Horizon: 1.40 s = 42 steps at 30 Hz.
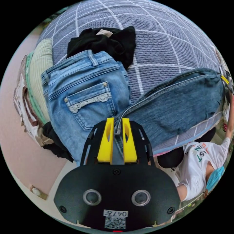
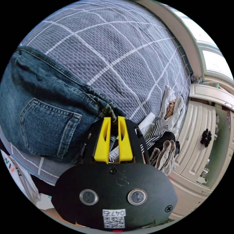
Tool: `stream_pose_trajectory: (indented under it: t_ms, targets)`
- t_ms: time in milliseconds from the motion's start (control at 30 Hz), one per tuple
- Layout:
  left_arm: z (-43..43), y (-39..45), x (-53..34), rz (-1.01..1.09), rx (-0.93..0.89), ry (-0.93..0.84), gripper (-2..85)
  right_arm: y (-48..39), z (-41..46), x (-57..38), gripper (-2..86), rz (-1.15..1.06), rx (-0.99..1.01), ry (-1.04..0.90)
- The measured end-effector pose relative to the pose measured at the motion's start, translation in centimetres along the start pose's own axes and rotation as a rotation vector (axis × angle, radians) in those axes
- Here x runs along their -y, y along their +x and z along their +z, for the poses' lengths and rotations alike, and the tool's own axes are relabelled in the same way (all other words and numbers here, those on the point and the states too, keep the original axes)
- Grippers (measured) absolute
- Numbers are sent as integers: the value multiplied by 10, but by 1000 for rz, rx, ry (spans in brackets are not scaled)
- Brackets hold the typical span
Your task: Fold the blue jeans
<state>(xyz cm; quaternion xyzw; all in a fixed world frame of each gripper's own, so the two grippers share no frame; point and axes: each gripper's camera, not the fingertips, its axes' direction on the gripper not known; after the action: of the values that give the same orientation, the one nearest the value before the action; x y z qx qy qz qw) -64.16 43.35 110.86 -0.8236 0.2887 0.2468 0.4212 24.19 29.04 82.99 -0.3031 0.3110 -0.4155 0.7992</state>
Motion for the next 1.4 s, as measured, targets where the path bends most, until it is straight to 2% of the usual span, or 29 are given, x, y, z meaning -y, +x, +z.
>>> stream_pose_trajectory:
  t_ms: [133,200,300,367,500,600,667,733,833,933,1033,1100,1267,1333,1400]
  targets:
    - [-17,-15,-19,-118,30,116,119,-1,-14,2,69,18,-26,69]
    - [-41,-20,-53,-191,-7,321,112,8,-33,-5,75,111,-16,156]
    - [-48,5,-100,-163,-151,501,97,8,-84,-34,54,225,-10,421]
    - [-39,35,-122,-115,-165,567,91,-28,-124,-63,26,151,-4,643]
    - [-2,116,-136,16,-99,725,66,-113,-140,-94,10,-65,15,749]
    - [28,160,-108,73,-81,731,58,-167,-126,-100,8,-166,-4,698]
    - [42,172,-84,54,-70,703,53,-183,-113,-95,13,-143,-21,664]
    - [47,181,-64,73,-99,701,52,-179,-111,-89,30,-110,43,689]
    - [38,206,-30,229,-182,696,101,-166,-125,-69,66,-166,116,782]
    - [27,237,10,405,-236,699,128,-157,-138,-28,62,-336,221,789]
    - [20,279,48,617,-243,687,117,-153,-136,16,51,-470,323,725]
    - [23,313,77,726,-171,671,113,-156,-128,36,50,-537,319,680]
    - [52,363,131,827,-117,563,100,-159,-96,66,18,-626,447,542]
    - [67,374,144,830,-100,498,71,-160,-96,56,8,-653,437,566]
    - [77,385,140,895,-103,507,15,-162,-102,39,3,-670,378,628]
